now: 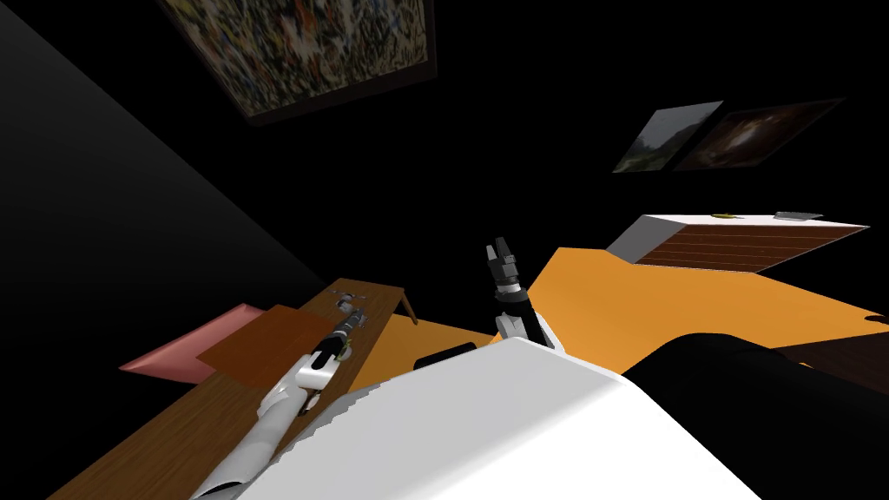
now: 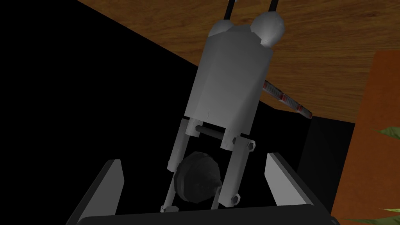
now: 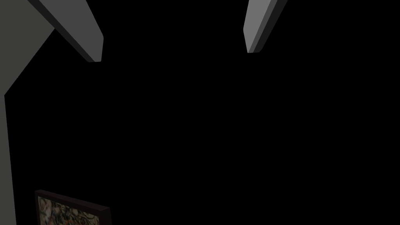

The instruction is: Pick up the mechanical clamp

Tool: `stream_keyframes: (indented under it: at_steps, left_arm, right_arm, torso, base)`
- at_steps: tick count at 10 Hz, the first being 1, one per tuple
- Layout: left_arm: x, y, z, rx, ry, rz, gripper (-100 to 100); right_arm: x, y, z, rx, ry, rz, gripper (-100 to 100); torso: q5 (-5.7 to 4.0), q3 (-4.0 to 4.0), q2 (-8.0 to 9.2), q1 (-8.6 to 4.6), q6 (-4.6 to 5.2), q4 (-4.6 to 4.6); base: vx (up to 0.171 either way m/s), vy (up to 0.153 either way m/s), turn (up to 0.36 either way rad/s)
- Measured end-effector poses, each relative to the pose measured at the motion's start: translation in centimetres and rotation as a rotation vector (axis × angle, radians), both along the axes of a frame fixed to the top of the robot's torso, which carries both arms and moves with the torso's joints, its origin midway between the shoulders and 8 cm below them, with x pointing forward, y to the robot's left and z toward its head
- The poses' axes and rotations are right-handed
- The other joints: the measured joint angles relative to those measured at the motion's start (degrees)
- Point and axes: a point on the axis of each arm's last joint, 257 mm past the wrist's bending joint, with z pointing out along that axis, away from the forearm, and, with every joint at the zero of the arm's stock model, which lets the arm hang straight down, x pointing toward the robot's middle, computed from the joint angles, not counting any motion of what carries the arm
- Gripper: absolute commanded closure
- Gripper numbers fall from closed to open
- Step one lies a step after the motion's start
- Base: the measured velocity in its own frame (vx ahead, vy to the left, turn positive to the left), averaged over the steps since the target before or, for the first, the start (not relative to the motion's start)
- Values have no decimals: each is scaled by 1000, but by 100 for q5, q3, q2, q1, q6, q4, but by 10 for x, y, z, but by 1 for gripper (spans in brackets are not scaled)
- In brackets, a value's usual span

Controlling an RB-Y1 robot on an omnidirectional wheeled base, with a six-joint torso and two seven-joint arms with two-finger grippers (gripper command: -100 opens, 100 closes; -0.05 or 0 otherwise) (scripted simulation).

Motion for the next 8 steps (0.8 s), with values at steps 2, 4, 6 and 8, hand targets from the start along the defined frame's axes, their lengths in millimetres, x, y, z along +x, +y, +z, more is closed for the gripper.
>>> stream_keyframes:
  at_steps: [2, 4, 6, 8]
  left_arm:
    - [8, 3, 1, -1, 3, 6, -100]
    - [15, 7, 0, 2, 7, 13, -100]
    - [27, 9, 4, 2, 1, 17, -100]
    - [44, 5, 13, 3, -16, 12, -100]
  right_arm:
    - [0, 0, 0, 0, 0, 0, 0]
    - [0, 0, 0, 0, 0, 0, 0]
    - [0, 0, 0, 0, 0, 0, 0]
    - [0, 0, 0, 0, 0, 0, 0]
  torso:
    - [1, -3, -4, 2, 2, -1]
    - [1, -4, -7, 3, -2, -2]
    - [1, 0, 1, 1, -1, 0]
    - [0, 2, 2, 1, 0, 1]
  base:
    - [-51, -1, -29]
    - [-42, -1, -16]
    - [-64, -3, -30]
    - [-43, 0, -11]
